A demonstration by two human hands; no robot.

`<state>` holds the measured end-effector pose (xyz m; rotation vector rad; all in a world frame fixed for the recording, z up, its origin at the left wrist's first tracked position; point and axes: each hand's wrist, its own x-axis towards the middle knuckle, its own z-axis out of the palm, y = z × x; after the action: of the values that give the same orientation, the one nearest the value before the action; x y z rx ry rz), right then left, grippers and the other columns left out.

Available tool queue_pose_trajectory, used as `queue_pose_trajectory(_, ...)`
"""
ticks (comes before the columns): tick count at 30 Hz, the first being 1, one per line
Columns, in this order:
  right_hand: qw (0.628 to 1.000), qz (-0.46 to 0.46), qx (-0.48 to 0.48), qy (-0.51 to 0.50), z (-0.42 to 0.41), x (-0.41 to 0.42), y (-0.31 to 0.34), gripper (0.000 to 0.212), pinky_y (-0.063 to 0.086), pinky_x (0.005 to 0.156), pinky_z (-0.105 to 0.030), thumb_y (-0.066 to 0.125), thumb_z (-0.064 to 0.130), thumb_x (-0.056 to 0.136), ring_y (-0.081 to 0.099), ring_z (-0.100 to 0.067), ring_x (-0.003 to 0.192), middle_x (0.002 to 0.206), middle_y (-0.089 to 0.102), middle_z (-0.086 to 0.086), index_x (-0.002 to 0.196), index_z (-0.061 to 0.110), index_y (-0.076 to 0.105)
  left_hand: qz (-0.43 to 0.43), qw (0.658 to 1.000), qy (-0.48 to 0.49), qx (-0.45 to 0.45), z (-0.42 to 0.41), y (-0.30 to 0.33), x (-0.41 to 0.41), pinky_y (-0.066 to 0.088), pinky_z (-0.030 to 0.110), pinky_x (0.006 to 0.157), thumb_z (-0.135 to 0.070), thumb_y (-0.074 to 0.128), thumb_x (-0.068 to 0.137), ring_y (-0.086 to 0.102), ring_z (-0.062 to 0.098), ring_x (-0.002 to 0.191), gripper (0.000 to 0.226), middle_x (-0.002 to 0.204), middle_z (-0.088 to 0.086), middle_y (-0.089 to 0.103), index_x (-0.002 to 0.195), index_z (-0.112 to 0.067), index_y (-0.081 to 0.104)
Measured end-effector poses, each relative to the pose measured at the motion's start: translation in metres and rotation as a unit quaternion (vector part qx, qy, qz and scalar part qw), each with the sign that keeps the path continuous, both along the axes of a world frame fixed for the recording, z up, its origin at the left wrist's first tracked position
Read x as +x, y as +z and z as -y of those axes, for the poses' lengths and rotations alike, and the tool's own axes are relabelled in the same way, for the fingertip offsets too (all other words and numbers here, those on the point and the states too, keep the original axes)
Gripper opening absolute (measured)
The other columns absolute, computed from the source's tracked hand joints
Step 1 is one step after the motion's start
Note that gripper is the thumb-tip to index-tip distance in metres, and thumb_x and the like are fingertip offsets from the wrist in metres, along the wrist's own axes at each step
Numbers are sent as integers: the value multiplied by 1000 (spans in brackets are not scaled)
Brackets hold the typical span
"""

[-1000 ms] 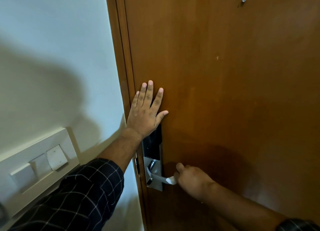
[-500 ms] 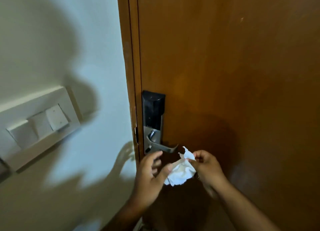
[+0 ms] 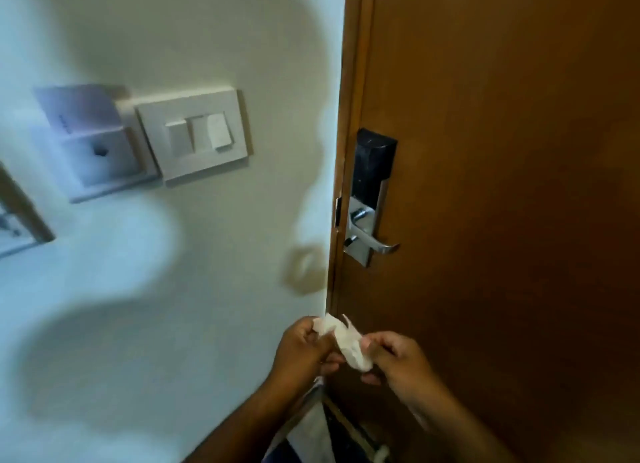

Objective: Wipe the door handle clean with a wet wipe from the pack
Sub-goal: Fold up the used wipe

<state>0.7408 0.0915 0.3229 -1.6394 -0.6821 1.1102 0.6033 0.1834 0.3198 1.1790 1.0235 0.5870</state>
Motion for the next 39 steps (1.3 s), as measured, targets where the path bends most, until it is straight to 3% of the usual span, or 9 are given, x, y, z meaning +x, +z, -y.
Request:
queue_pose_trajectory(7, 975, 91, 14, 200, 47, -56, -71, 15, 54, 68, -19, 79, 22, 74, 67, -1, 77, 81, 72, 9, 73, 34, 70, -111, 980, 159, -40, 89, -24, -66, 52, 24, 45, 0, 68, 82, 65, 23, 60, 26, 80, 20, 65, 94, -11, 48)
queue_pose_trajectory(11, 969, -34, -49, 238, 61, -99, -94, 15, 57, 62, -30, 70, 12, 85, 73, -16, 74, 79, 77, -2, 75, 22, 74, -145, 984, 105, 0, 128, -37, -121, 59, 35, 68, 11, 52, 88, 69, 28, 78, 22, 92, 19, 69, 94, -9, 61)
queue_pose_trajectory(15, 942, -47, -65, 325, 72, -135, -99, 24, 47, 51, -18, 61, 10, 91, 62, -1, 55, 60, 69, 8, 70, 19, 69, -171, 985, 21, 3, 155, -47, -168, 57, 28, 79, 9, 71, 79, 69, 12, 87, 38, 100, 3, 73, 108, -14, 66)
queue_pose_trajectory(18, 937, -45, -57, 342, 80, -164, -104, 3, 46, 50, -13, 63, 5, 88, 60, 2, 56, 72, 64, 2, 88, 7, 65, -236, 971, 36, 19, 167, -54, -198, 54, 25, 73, 0, 78, 77, 66, 8, 76, 26, 80, -7, 73, 80, -26, 73)
queue_pose_trajectory(21, 942, -93, -54, 318, 91, -199, -116, 26, 51, 59, -13, 61, -5, 87, 64, -10, 87, 102, 63, -7, 110, 5, 55, -275, 960, 49, 19, 180, -63, -229, 51, 22, 70, -10, 79, 78, 64, 3, 71, 23, 74, -13, 71, 68, -30, 73)
queue_pose_trajectory(24, 919, -100, -73, 375, 98, -237, -123, 28, 57, 73, -27, 58, 6, 92, 65, -14, 97, 108, 64, 3, 108, 28, 55, -289, 954, 77, -8, 193, -75, -267, 54, 23, 72, -12, 78, 80, 67, 3, 72, 22, 75, -10, 74, 69, -31, 73)
queue_pose_trajectory(27, 907, -76, -79, 407, 107, -278, -136, 23, 58, 74, -25, 66, 17, 88, 68, -11, 91, 103, 68, 5, 106, 29, 58, -291, 947, 129, -34, 198, -89, -313, 56, 27, 63, -14, 79, 79, 69, 12, 67, 14, 71, 0, 74, 78, -23, 70)
queue_pose_trajectory(31, 928, -55, -106, 353, 111, -343, -158, 29, 60, 81, -38, 64, 10, 89, 67, -23, 97, 113, 65, -12, 118, 8, 58, -282, 945, 146, -79, 196, -122, -378, 58, 26, 58, -16, 79, 80, 73, 17, 70, 10, 79, 6, 77, 85, -16, 69)
queue_pose_trajectory(39, 941, -179, -258, 124, 120, -494, -226, 16, 60, 55, -26, 66, -13, 81, 66, -26, 67, 83, 62, -17, 92, -6, 57, -253, 949, 92, -163, 188, -209, -514, 51, 20, 54, -3, 76, 80, 64, 11, 68, 24, 89, 7, 70, 96, -17, 65)
